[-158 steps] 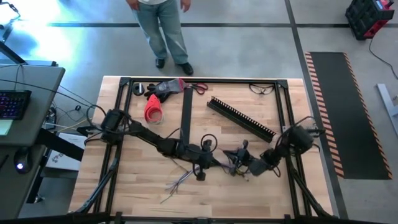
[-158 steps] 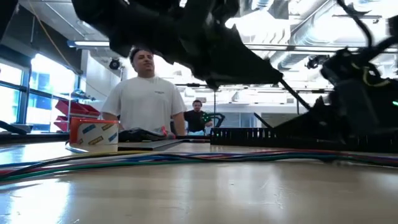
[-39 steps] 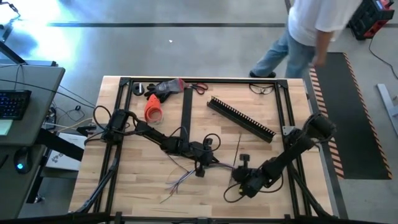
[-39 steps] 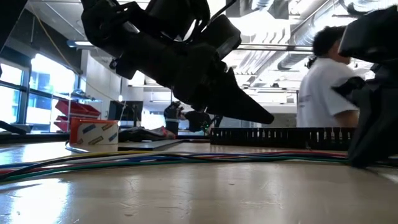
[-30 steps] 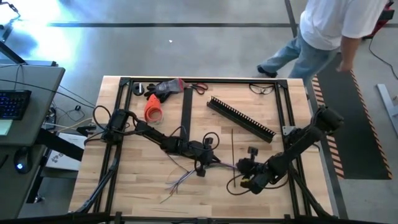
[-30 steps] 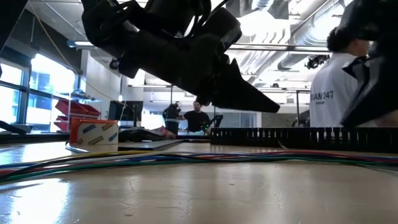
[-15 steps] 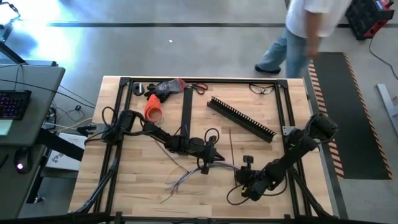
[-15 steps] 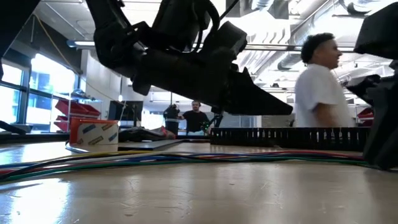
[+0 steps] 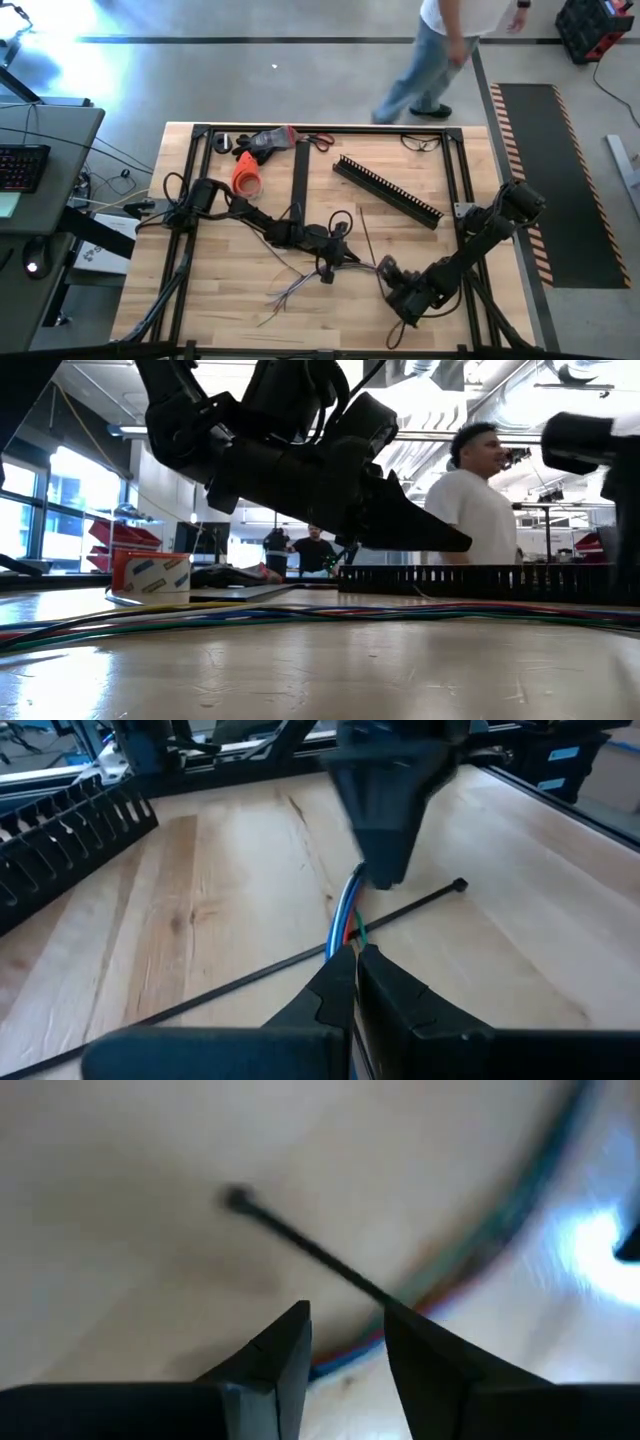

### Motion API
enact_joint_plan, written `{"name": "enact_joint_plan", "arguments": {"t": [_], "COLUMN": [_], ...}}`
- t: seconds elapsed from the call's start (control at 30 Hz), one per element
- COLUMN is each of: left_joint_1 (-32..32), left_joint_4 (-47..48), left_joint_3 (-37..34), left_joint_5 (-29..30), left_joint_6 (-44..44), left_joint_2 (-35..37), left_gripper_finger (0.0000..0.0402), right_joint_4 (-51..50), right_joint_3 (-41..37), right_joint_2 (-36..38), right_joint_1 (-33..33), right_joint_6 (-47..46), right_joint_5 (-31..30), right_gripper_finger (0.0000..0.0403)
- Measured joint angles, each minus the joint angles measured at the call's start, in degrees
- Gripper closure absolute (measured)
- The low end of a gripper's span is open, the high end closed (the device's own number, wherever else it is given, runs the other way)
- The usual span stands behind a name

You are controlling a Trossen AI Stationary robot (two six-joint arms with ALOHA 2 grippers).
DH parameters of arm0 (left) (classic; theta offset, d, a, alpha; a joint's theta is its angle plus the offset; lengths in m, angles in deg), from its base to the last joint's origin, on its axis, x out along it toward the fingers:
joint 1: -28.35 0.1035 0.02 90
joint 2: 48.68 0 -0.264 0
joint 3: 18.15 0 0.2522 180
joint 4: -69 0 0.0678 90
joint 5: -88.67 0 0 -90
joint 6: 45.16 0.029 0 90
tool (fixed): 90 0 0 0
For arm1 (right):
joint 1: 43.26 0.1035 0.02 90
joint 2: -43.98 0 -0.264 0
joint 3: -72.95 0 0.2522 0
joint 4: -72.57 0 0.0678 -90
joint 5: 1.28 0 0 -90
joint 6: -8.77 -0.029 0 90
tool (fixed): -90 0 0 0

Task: Ziptie cables
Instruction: Wrap the black zip tie on the cables

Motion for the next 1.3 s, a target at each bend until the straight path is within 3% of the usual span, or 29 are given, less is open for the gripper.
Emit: {"name": "enact_joint_plan", "arguments": {"t": [0.2,0.3,0.5,0.63,0.77,0.9,1.2,1.3], "left_joint_1": [0.00,0.00,0.04,-0.01,-0.02,-0.04,-0.04,-0.08], "left_joint_4": [-0.02,0.04,-0.02,0.43,0.25,0.16,0.00,0.10], "left_joint_3": [0.00,0.00,-0.02,-0.02,-0.04,-0.04,-0.04,-0.04], "left_joint_5": [0.55,0.72,0.74,0.72,0.72,0.72,0.72,0.70], "left_joint_6": [-0.15,-0.11,-0.07,-0.44,-1.03,-1.03,-1.05,-1.05], "left_joint_2": [0.00,0.00,0.00,0.00,-0.02,-0.02,-0.02,-0.02], "left_gripper_finger": [0.0402,0.0402,0.0402,0.0402,0.0402,0.0402,0.0402,0.0402], "right_joint_4": [5.08,7.53,9.24,9.45,9.34,9.86,14.09,15.86], "right_joint_3": [0.04,0.11,0.42,0.57,0.41,0.27,0.46,0.32], "right_joint_2": [0.00,-0.41,-3.38,-3.53,-3.56,-3.60,-6.64,-6.86], "right_joint_1": [-0.68,-1.85,-5.73,-8.43,-10.42,-11.12,-11.44,-10.78], "right_joint_6": [21.00,27.29,38.17,38.58,38.22,38.11,37.41,34.48], "right_joint_5": [7.33,12.30,15.20,15.56,21.19,22.47,24.47,21.39], "right_gripper_finger": [0.0288,0.0288,0.0288,0.0289,0.0289,0.0296,0.0390,0.0398]}}
